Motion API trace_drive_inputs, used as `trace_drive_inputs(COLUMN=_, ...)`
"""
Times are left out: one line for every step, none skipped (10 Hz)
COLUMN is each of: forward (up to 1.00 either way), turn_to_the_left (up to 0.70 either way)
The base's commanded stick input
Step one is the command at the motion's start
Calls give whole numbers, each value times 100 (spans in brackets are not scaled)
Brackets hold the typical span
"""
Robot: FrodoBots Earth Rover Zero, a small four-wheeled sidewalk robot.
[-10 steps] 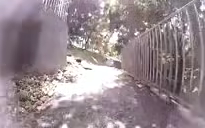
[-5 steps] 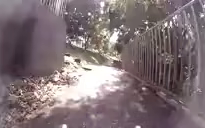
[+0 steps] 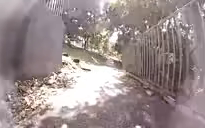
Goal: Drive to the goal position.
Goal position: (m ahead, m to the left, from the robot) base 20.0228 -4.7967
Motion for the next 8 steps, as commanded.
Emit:
trace_drive_inputs(forward=50, turn_to_the_left=0)
trace_drive_inputs(forward=50, turn_to_the_left=0)
trace_drive_inputs(forward=50, turn_to_the_left=13)
trace_drive_inputs(forward=50, turn_to_the_left=40)
trace_drive_inputs(forward=50, turn_to_the_left=17)
trace_drive_inputs(forward=50, turn_to_the_left=0)
trace_drive_inputs(forward=50, turn_to_the_left=0)
trace_drive_inputs(forward=50, turn_to_the_left=0)
